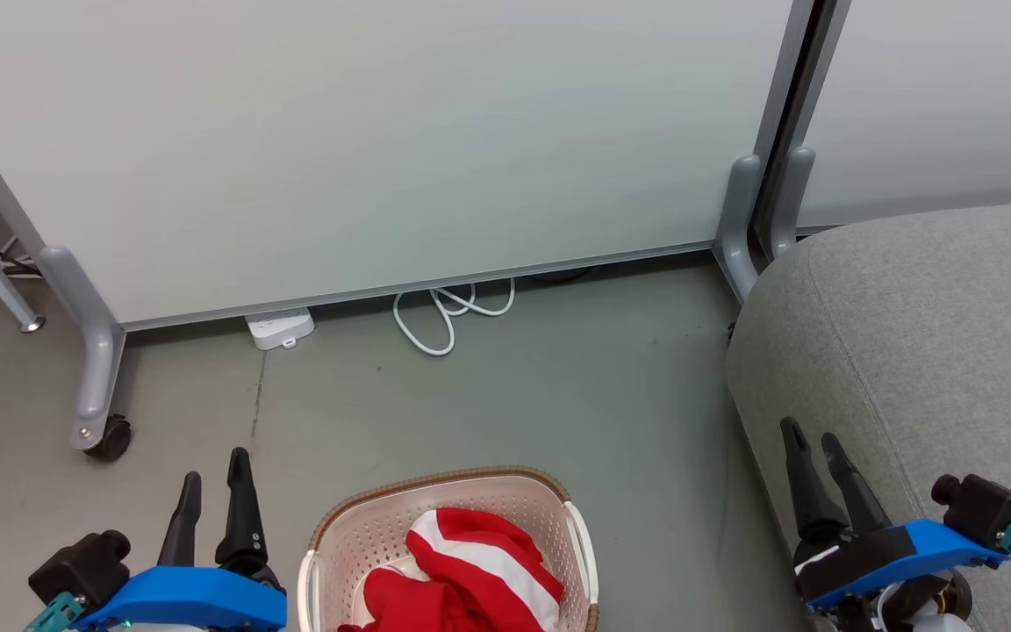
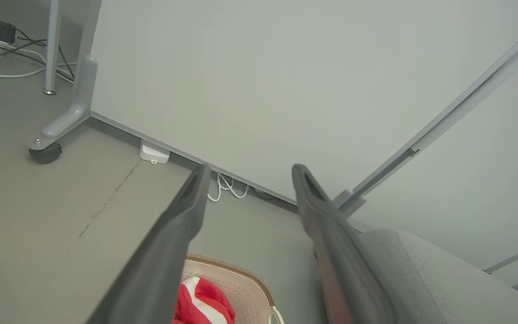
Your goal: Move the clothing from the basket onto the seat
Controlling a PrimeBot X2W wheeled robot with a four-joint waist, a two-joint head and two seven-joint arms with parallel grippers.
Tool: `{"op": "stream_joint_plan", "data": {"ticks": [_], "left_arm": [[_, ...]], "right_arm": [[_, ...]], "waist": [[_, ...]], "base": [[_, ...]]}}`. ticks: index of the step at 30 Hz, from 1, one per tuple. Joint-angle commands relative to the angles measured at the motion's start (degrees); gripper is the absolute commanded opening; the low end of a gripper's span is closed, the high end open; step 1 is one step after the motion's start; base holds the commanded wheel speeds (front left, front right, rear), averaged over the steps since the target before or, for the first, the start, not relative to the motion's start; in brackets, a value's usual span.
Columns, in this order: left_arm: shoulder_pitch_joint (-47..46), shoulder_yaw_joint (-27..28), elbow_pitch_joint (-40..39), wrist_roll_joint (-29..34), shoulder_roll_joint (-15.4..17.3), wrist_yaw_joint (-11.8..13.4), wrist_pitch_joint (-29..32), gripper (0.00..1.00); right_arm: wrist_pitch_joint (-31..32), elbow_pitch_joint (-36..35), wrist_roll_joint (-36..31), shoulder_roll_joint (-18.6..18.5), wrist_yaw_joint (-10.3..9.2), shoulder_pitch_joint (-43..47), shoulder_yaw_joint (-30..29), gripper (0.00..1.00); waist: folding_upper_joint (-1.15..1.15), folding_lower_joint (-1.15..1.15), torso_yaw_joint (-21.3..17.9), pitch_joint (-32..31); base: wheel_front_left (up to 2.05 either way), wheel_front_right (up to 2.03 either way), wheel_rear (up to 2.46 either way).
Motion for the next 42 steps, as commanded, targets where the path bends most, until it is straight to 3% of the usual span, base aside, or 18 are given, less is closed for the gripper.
{"op": "stream_joint_plan", "data": {"ticks": [1, 21, 42], "left_arm": [[-0.2, -0.2, -0.3, 1.9, 0.6, 0.1, -0.7, 1.0], [0.1, -1.9, 0.7, 13.6, 1.2, 0.5, -3.7, 1.0], [0.6, -1.9, 0.0, 20.4, 0.8, 0.1, -6.2, 1.0]], "right_arm": [[-0.5, -0.6, -2.1, -0.4, 0.08, -1.4, 0.2, 1.0], [-2.1, 0.0, -14.7, -0.5, 0.11, -1.8, 0.9, 1.0], [-3.4, 0.7, -24.9, -0.6, 0.13, -1.9, 2.2, 1.0]], "waist": [[0.0, 0.0, 0.0, 0.0], [0.0, 0.0, 0.0, -0.2], [0.0, 0.0, -0.1, -0.5]], "base": [[0.0, 0.0, 0.0], [0.0, 0.0, 0.0], [0.0, 0.0, 0.0]]}}
